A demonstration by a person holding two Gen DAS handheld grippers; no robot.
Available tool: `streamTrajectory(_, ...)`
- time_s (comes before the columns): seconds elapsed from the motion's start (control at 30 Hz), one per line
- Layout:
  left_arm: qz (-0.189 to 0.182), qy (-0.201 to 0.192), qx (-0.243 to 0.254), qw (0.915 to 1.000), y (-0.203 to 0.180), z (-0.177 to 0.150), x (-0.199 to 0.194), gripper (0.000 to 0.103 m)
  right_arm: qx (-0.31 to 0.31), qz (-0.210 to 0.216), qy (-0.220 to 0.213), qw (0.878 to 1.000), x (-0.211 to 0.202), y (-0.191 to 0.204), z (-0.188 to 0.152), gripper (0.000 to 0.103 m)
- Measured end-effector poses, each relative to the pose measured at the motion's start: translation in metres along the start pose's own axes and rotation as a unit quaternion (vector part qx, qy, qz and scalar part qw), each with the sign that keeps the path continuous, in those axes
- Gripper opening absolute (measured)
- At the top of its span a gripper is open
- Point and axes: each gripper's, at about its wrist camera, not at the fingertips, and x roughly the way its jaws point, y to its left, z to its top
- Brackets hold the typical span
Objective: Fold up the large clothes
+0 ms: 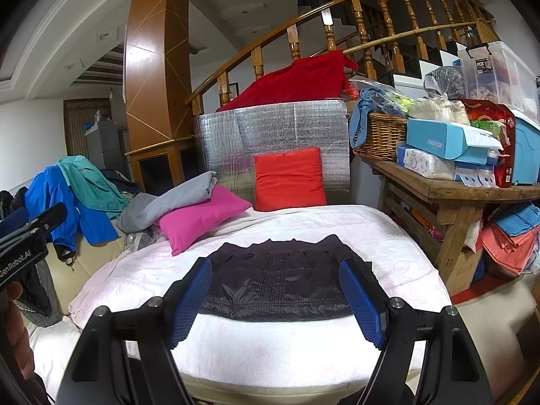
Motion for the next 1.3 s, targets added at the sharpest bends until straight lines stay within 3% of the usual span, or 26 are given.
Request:
streamTrajectory(0.77,-0.003,0.014,-0.003,0.9999,0.004,0.000,0.017,0.093,0.002,-0.012,0.004,1.000,0.008,0.000,0.002,0.081)
streamTrajectory(1.17,-0.016,0.049,0.001,0.9987,0.001,-0.001,0.075,0.094,-0.023,-0.017,0.026,0.999,0.063,0.003,0.018,0.081)
streamTrajectory(1.3,-0.070,0.073,-0.026,0.9945,0.006,-0.001,0.116,0.094,-0.023,-0.020,0.047,0.998,0.113,-0.015,0.029,0.081)
